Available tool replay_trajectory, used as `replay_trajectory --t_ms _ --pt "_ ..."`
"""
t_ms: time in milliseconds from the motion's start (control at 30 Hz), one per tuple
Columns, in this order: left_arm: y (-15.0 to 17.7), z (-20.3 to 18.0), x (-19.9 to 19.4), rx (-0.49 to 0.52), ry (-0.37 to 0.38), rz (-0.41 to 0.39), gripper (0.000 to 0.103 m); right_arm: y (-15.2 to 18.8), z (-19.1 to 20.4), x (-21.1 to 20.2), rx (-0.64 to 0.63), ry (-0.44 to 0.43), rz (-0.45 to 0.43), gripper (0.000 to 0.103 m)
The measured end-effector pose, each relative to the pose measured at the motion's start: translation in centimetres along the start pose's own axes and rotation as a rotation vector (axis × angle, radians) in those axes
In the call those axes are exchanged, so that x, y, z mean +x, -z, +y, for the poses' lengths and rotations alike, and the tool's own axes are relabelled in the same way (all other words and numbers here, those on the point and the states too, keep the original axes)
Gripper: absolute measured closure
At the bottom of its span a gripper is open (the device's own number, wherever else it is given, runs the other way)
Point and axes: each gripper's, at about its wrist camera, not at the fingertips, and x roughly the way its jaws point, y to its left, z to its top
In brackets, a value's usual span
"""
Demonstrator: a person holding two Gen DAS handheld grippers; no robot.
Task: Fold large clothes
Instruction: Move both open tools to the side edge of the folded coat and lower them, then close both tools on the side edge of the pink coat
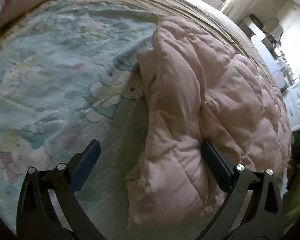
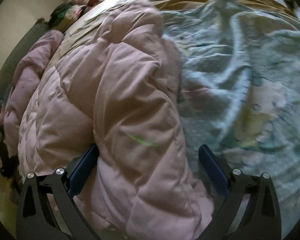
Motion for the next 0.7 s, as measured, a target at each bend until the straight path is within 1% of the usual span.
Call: replay_trajectory --t_ms 67,100,167,200,233,267,300,333,367,400,433,467,533,567,600,667,700 --pt "-0.1 0.3 1.0 -0.030 0.047 0.004 0.008 -0.2 0.3 0.7 -0.014 -0.015 0.008 0.008" --pt "0.0 0.4 1.5 -0.044 0.070 0.004 0.008 -0.3 0.6 0.9 -0.029 -0.020 0.003 0.017" --pt "0.0 0.6 2.2 -0.066 0.100 0.000 0.008 -0.5 1.4 1.0 -0.062 -0.016 -0.006 0.023" --pt "0.0 0.5 2.4 -0.070 0.110 -0.003 0.008 -0.5 1.7 0.9 -0.075 -0.009 -0.009 0.027" --pt "-0.1 0.4 2.6 -0.071 0.116 -0.005 0.008 -0.4 2.0 0.8 -0.086 -0.004 -0.013 0.037" --pt "-0.1 0.1 2.7 -0.069 0.118 -0.007 0.008 -0.3 2.4 0.5 -0.099 0.003 -0.019 0.042" --pt "-0.3 -0.3 2.7 -0.065 0.113 -0.007 0.008 -0.2 2.9 -0.1 -0.117 0.019 -0.025 0.054" --pt "-0.4 -0.6 2.6 -0.059 0.110 -0.006 0.008 -0.1 3.5 -0.8 -0.140 0.042 -0.034 0.061" --pt "-0.5 -1.2 2.3 -0.040 0.102 -0.015 0.009 0.0 4.4 -1.7 -0.169 0.066 -0.048 0.062" --pt "-0.7 -1.8 2.2 -0.020 0.093 -0.019 0.012 0.2 4.7 -2.0 -0.183 0.077 -0.056 0.062" --pt "-0.8 -2.3 2.2 -0.011 0.104 -0.016 0.017 0.2 5.2 -2.2 -0.196 0.090 -0.060 0.062" --pt "-0.9 -2.8 2.1 -0.010 0.148 -0.009 0.033 0.2 5.4 -1.9 -0.203 0.105 -0.050 0.062" --pt "-1.1 -3.6 2.1 0.029 0.118 -0.016 0.032 -0.1 5.3 -0.7 -0.205 0.127 -0.024 0.056" --pt "-1.1 -3.8 2.4 0.061 0.106 -0.017 0.029 -0.2 5.2 -0.2 -0.199 0.131 -0.013 0.054" --pt "-1.3 -3.5 2.8 0.052 0.104 -0.008 0.018 -0.5 5.2 0.2 -0.192 0.138 0.005 0.052" --pt "-1.5 -2.3 3.6 -0.039 0.140 0.034 0.012 -0.8 5.3 0.3 -0.193 0.136 0.015 0.051" --pt "-1.7 -2.3 3.7 -0.048 0.145 0.033 0.012 -1.0 5.3 0.4 -0.191 0.133 0.017 0.051"
